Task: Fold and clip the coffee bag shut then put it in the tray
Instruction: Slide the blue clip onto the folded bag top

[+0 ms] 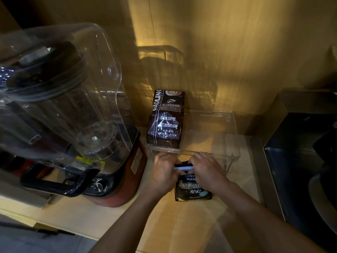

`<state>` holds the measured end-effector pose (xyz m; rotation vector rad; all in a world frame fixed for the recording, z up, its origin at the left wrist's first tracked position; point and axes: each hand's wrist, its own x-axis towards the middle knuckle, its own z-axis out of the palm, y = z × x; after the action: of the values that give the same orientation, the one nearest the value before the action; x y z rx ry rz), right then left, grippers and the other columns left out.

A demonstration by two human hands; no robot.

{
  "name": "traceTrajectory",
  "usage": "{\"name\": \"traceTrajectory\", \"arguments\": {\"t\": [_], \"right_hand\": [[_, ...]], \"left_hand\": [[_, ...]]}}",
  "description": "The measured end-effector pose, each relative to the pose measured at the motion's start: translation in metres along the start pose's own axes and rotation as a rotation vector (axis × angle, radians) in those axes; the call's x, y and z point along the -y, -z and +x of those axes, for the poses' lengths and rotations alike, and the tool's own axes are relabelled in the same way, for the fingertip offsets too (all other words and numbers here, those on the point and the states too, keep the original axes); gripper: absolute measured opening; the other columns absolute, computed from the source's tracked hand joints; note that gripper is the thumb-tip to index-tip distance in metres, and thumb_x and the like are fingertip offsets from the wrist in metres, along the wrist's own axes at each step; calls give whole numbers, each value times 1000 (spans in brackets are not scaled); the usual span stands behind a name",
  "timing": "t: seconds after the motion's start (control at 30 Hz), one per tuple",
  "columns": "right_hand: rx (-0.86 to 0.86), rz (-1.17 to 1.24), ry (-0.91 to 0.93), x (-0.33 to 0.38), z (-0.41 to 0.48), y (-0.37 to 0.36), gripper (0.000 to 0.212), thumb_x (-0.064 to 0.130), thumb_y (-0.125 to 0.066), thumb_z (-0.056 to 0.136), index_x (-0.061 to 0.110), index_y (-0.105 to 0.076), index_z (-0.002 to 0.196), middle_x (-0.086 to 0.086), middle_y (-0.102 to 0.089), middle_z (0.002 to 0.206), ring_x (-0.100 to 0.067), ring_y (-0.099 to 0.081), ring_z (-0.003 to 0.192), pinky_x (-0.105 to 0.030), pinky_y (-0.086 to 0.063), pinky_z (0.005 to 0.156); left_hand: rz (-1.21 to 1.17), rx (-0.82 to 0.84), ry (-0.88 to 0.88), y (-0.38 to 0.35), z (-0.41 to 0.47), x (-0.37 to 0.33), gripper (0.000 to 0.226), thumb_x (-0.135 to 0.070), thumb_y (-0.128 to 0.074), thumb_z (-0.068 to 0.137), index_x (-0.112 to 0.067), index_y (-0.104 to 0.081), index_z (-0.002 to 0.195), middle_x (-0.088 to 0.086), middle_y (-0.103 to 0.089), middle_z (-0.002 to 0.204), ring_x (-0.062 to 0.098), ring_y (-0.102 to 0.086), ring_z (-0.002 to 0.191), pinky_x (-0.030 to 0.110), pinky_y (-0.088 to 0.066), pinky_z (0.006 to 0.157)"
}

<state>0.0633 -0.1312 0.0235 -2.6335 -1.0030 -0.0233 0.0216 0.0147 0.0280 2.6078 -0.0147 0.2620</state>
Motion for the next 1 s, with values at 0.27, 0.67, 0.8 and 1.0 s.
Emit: {"name": "traceTrajectory", "arguments": {"t": [0.27, 0.67, 0.8, 1.0], "right_hand": [[14, 14, 13, -4, -2, 0, 13, 7, -56, 80, 8, -53, 92, -9, -56, 97, -23, -46, 96, -35, -36, 88], [-9, 156, -90, -9, -5, 4, 14, 16, -56, 84, 11, -53, 97, -4, -55, 100, -17, -43, 94, -25, -30, 79], [17, 151, -87, -8, -5, 7, 18, 19, -57, 84, 12, -53, 100, -3, -54, 102, -17, -44, 96, -26, -32, 80], [54, 150, -6, -1, 0, 13, 23, 16, -58, 83, 11, -54, 105, -7, -55, 104, -22, -45, 100, -32, -33, 88]], "left_hand": [[-37, 29, 23, -1, 2, -2, 22, -21, -70, 73, -9, -64, 91, 8, -65, 97, 22, -49, 105, 25, -26, 90], [-211, 2, 151, 8, 0, -1, 30, -23, -73, 71, -8, -67, 96, 7, -67, 99, 16, -50, 96, 32, -40, 85], [-178, 46, 97, 10, -2, -1, 27, -21, -72, 72, -2, -65, 89, 12, -65, 94, 22, -55, 89, 31, -43, 77], [-176, 9, 57, 8, -6, -6, 23, -19, -69, 76, 2, -62, 84, 15, -60, 87, 24, -52, 80, 34, -41, 69]]}}
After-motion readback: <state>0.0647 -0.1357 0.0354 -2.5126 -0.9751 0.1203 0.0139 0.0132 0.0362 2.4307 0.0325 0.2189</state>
